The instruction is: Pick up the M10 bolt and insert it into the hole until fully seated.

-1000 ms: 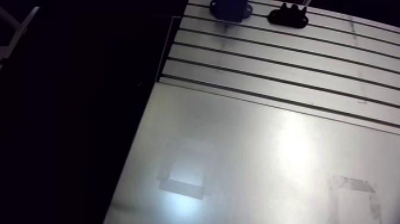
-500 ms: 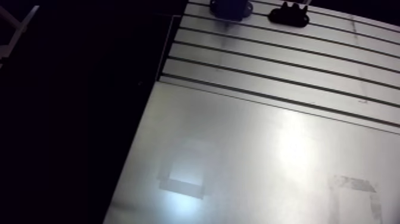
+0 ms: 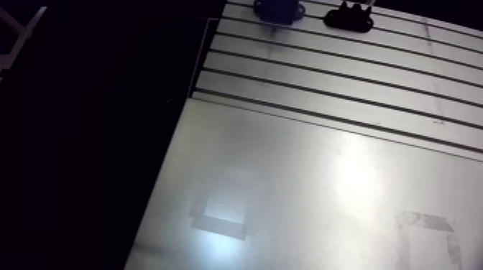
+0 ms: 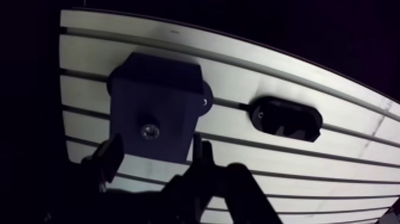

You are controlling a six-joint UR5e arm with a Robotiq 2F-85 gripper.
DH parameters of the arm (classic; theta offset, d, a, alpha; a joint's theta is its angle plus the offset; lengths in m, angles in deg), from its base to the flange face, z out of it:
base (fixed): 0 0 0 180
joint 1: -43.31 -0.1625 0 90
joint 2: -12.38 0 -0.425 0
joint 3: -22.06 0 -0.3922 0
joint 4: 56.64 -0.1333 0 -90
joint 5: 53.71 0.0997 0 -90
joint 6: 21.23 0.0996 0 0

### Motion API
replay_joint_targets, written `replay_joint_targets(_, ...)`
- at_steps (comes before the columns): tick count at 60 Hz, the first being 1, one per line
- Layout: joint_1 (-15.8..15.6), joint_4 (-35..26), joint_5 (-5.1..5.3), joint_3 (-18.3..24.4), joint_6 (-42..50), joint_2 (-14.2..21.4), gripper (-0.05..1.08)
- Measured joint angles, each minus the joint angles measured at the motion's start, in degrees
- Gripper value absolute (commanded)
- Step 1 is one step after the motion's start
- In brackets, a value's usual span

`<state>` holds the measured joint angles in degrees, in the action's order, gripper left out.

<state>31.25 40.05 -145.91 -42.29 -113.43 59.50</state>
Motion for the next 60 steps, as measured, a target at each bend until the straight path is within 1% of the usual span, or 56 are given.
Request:
replay_joint_targets(11, 0.01, 0.72, -0.25, -0.09, -0.09, 0.23, 0.00)
replay_joint_targets(18, 0.04, 0.60, -0.15, -0.05, -0.11, 0.59, 0.00)
replay_joint_targets(23, 0.13, -0.28, -0.04, -0.07, -0.12, 1.51, 0.00)
replay_joint_targets(37, 0.79, -3.96, 0.01, -1.01, -0.29, 5.64, 0.00)
replay_joint_targets(60, 3.13, -6.05, -0.20, -5.96, -1.29, 13.97, 0.00)
